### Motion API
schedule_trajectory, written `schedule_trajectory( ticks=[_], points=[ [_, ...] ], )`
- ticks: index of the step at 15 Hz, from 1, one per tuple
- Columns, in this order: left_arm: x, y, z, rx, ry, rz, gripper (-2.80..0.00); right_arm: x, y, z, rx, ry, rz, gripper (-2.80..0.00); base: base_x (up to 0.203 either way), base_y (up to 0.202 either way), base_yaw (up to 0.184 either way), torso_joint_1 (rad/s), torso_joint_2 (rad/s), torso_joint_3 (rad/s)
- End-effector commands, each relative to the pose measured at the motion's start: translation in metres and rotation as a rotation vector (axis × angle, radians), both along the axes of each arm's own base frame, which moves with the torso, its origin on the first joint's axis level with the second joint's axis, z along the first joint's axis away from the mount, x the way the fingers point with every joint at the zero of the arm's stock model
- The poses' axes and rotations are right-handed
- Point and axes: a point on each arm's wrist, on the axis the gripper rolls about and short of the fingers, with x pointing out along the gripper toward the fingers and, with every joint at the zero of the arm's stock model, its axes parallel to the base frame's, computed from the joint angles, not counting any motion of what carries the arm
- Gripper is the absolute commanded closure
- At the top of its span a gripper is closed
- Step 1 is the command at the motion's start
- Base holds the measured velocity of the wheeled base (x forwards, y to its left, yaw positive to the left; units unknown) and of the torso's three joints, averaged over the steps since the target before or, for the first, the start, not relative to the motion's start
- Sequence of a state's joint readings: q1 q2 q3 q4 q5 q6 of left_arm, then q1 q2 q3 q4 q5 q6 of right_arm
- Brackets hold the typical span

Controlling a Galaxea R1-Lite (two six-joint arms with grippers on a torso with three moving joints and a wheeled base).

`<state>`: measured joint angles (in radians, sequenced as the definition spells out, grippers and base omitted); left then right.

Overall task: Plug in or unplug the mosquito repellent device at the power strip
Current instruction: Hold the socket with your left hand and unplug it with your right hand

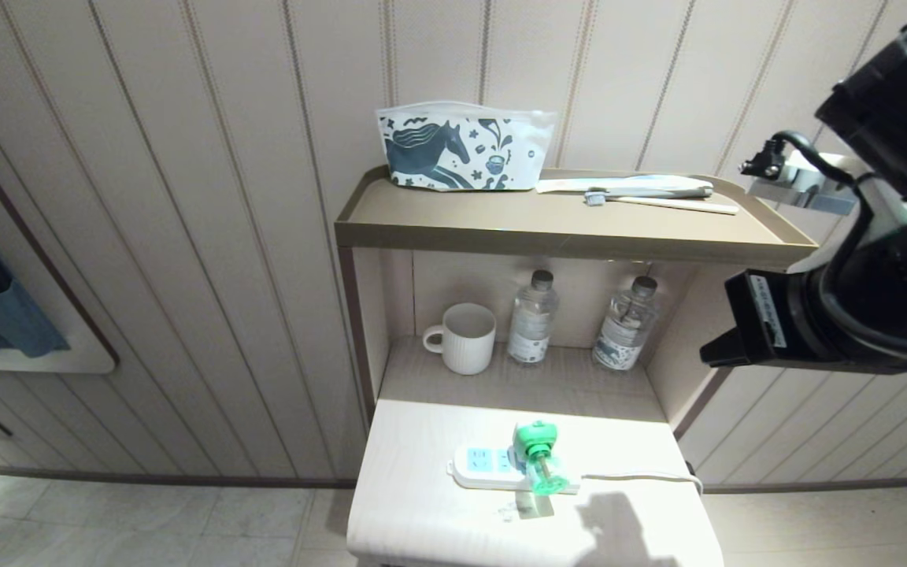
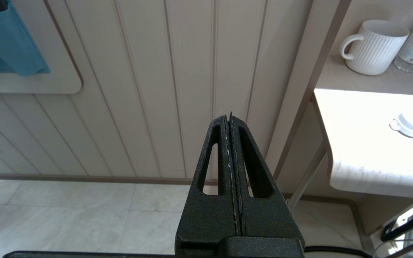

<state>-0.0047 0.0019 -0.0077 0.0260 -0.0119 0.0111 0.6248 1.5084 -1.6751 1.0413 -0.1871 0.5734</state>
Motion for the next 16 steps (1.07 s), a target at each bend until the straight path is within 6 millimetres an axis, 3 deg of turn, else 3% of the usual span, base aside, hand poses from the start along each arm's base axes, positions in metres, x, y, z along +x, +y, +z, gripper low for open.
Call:
schedule_trajectory(
  ticks=[1, 4, 6, 9, 13, 16],
  points=[
    [0.000, 0.000, 0.000, 0.000, 0.001, 0.001, 0.00, -0.040, -0.020, 0.008, 0.035, -0.129, 0.005, 0.00, 0.000, 0.000, 0.000, 0.000, 0.00, 0.000],
    [0.000, 0.000, 0.000, 0.000, 0.001, 0.000, 0.00, -0.103, -0.071, -0.003, 0.066, -0.361, -0.074, 0.00, 0.000, 0.000, 0.000, 0.000, 0.00, 0.000],
    [0.000, 0.000, 0.000, 0.000, 0.000, 0.000, 0.00, -0.125, -0.099, -0.021, 0.048, -0.426, -0.221, 0.00, 0.000, 0.000, 0.000, 0.000, 0.00, 0.000],
    [0.000, 0.000, 0.000, 0.000, 0.001, 0.000, 0.00, -0.176, -0.132, -0.044, 0.037, -0.539, -0.437, 0.00, 0.000, 0.000, 0.000, 0.000, 0.00, 0.000],
    [0.000, 0.000, 0.000, 0.000, 0.001, 0.001, 0.00, -0.222, -0.137, -0.121, -0.067, -0.526, -0.611, 0.00, 0.000, 0.000, 0.000, 0.000, 0.00, 0.000],
    [0.000, 0.000, 0.000, 0.000, 0.000, 0.001, 0.00, -0.220, -0.133, -0.170, -0.075, -0.417, -0.660, 0.00, 0.000, 0.000, 0.000, 0.000, 0.00, 0.000]
  ],
)
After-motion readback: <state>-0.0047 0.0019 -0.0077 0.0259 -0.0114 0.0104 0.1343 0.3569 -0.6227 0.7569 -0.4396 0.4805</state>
